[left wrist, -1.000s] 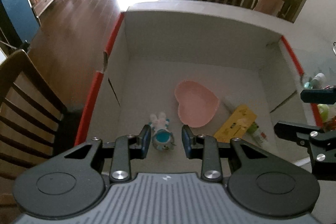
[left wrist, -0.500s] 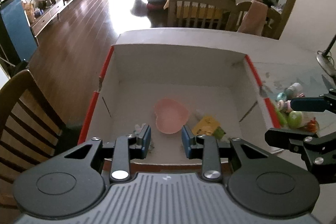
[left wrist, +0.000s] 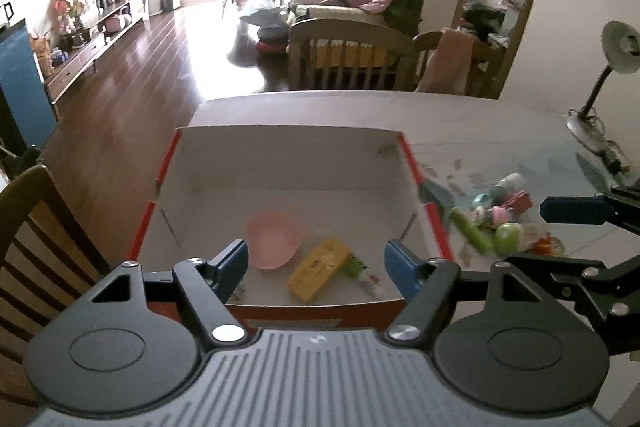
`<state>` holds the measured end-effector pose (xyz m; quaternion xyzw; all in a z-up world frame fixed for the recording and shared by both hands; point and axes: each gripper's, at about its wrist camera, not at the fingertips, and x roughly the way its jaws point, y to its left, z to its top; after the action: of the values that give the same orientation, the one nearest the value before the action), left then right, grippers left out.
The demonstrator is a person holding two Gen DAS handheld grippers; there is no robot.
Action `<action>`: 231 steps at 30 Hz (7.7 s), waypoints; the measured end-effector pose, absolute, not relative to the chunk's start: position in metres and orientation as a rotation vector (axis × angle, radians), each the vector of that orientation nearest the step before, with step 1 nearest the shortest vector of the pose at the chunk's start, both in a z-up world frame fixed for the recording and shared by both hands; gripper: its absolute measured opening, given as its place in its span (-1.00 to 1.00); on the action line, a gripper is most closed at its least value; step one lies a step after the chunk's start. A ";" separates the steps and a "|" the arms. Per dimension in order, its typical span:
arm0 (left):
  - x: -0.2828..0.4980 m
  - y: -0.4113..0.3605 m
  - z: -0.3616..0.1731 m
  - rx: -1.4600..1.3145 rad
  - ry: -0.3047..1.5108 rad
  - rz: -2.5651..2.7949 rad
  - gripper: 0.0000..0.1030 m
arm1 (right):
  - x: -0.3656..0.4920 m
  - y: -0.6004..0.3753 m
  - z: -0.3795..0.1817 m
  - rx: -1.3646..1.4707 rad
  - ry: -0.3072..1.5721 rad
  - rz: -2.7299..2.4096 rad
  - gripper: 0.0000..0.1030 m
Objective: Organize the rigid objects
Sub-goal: 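Withdraw both tools from the box back toward the pile, then close the right gripper on the orange figurine while the left gripper grasps the green highlighter, then carry the orange figurine with the right tool while the left tool carries the highlighter over the box, then open the right gripper dropping the figurine while the left gripper releases the highlighter into the box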
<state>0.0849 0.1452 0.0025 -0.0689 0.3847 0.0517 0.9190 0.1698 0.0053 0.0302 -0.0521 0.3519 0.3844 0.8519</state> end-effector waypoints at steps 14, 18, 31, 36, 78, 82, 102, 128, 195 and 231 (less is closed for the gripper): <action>0.092 0.083 0.016 -0.148 0.734 -0.002 0.62 | 0.159 -0.082 0.029 -0.051 0.657 0.691 0.89; 0.099 0.064 0.012 -0.151 0.745 -0.034 0.64 | 0.164 -0.107 0.018 -0.060 0.673 0.637 0.89; 0.130 0.013 -0.014 -0.226 0.788 -0.092 0.94 | 0.190 -0.176 -0.019 -0.059 0.752 0.548 0.89; 0.143 -0.004 -0.027 -0.227 0.779 -0.072 1.00 | 0.202 -0.188 -0.032 -0.084 0.778 0.555 0.88; 0.260 -0.054 -0.153 -0.220 0.941 0.257 0.77 | 0.279 -0.163 -0.106 -0.265 0.903 0.769 0.16; 0.262 -0.051 -0.160 -0.226 0.964 0.249 0.41 | 0.281 -0.158 -0.110 -0.282 0.900 0.771 0.08; 0.266 -0.054 -0.159 -0.196 0.924 0.169 -0.68 | 0.285 -0.152 -0.118 -0.295 0.893 0.746 -0.56; 0.213 -0.049 -0.105 -0.240 0.894 0.048 -0.68 | 0.248 -0.178 -0.054 -0.154 0.844 0.698 -0.69; 0.177 0.232 -0.065 -0.169 0.930 0.176 -0.68 | 0.253 0.098 -0.008 -0.274 0.790 0.795 -0.68; 0.192 0.238 -0.101 -0.167 1.058 0.140 -0.68 | 0.254 0.120 -0.048 -0.364 0.889 0.807 -0.49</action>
<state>0.1923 0.2380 -0.1014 -0.0796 0.5035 0.0668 0.8577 0.2536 0.1203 -0.0476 -0.1704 0.4161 0.3773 0.8096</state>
